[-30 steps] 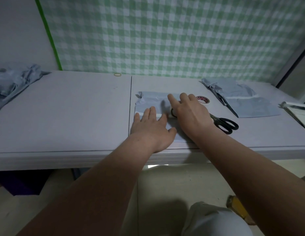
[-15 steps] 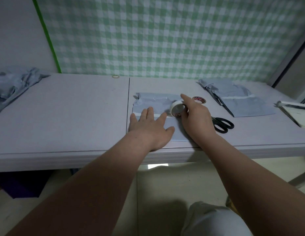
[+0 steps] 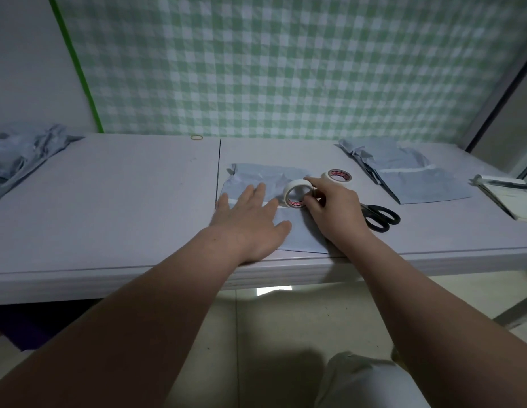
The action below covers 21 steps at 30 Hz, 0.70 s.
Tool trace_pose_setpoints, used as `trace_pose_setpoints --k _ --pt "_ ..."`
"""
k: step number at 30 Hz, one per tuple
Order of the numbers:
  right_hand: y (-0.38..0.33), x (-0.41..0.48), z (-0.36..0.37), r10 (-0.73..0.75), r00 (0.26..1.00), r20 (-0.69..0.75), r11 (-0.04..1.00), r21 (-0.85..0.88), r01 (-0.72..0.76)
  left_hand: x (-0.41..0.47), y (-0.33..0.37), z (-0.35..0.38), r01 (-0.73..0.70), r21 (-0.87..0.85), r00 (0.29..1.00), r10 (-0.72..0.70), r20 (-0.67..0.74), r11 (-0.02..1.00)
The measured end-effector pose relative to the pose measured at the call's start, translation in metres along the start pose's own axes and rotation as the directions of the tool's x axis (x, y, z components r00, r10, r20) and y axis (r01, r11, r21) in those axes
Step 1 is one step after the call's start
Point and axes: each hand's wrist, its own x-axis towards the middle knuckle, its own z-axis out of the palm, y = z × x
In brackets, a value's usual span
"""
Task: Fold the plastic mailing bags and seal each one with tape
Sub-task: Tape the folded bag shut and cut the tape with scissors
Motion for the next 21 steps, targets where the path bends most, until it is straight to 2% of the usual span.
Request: trace_pose_setpoints --k 4,12,21 --pt "0.000 -0.001 -0.001 -0.002 1.000 0.001 1.000 0.015 0.002 0.004 0.013 0.006 -0.060 -0.059 0.998 0.059 -0.024 0.996" --pt "0.000 0.000 -0.002 -0.019 1.000 0.007 0.998 0.063 0.019 0.005 0.011 0.014 -0.054 -0.073 0.997 0.050 -0.053 0.996" --pt "0.005 0.001 -0.017 0.015 1.000 0.002 0.999 -0.047 -0.015 0.004 0.012 0.012 -0.049 -0.061 0.998 0.047 -0.032 0.997"
